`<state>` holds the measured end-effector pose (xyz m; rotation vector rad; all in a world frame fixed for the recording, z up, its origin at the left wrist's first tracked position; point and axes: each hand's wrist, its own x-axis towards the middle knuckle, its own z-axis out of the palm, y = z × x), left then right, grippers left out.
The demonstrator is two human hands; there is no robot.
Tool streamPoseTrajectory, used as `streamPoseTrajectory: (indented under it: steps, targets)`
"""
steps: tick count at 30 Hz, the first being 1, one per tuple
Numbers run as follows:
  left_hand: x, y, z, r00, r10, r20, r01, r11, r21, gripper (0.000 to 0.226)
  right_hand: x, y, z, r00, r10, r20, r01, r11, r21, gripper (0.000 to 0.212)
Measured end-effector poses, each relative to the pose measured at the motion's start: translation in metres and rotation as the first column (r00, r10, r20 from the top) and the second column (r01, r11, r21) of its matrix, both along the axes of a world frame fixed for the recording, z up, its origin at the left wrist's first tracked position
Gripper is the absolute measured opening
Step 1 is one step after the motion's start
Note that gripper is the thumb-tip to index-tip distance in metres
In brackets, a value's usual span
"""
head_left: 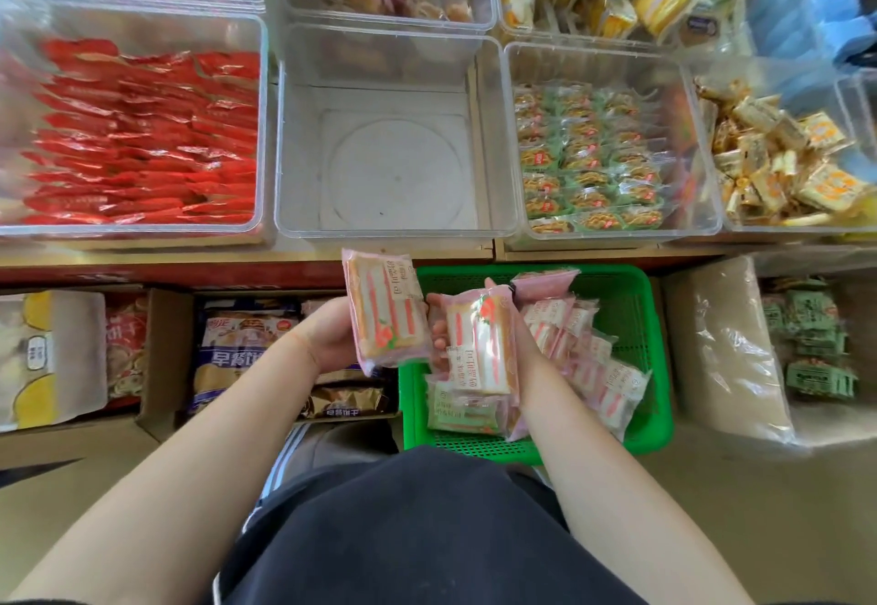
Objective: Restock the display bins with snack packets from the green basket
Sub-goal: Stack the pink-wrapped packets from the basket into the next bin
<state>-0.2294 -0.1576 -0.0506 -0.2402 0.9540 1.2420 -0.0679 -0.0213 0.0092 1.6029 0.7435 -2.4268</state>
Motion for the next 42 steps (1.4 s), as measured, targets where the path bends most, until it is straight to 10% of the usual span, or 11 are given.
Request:
streamPoseTrajectory:
  steps: [9,17,24,33,39,42]
  targets:
    - [0.003,0.02,-0.007,0.997,0.077,0.021,-0.077,0.997,-0.019,0.048,0.01,0.022,-0.024,0.999,-0.031,0.038,0.031,0.999,0.018,0.078]
    - [0.027,0.038,0.004,0.982,-0.189,-0.03,0.187,0.98,-0.066,0.05,0.042,0.039,-0.048,0.979,-0.201,-0.035,0.202,0.979,0.036,0.095]
    - [0.029,0.037,-0.01,0.917,-0.256,-0.306,0.214,0.963,-0.164,0.042,0.056,0.055,-0.044,0.965,-0.206,-0.162,0.227,0.966,0.127,0.03]
    - [0.014,0.034,-0.011,0.912,-0.197,-0.36,0.172,0.98,-0.099,0.029,0.078,0.074,-0.07,0.949,-0.245,-0.197,0.244,0.969,-0.03,0.028]
    - [0.02,0.03,-0.023,0.751,-0.157,-0.642,0.124,0.988,-0.097,0.034,0.074,0.066,-0.084,0.986,0.125,0.11,-0.135,0.986,0.092,0.035]
    - [0.031,0.024,-0.032,0.332,-0.406,-0.851,0.238,0.909,-0.341,0.045,0.058,0.054,-0.091,0.932,0.211,0.294,-0.272,0.945,0.183,0.032]
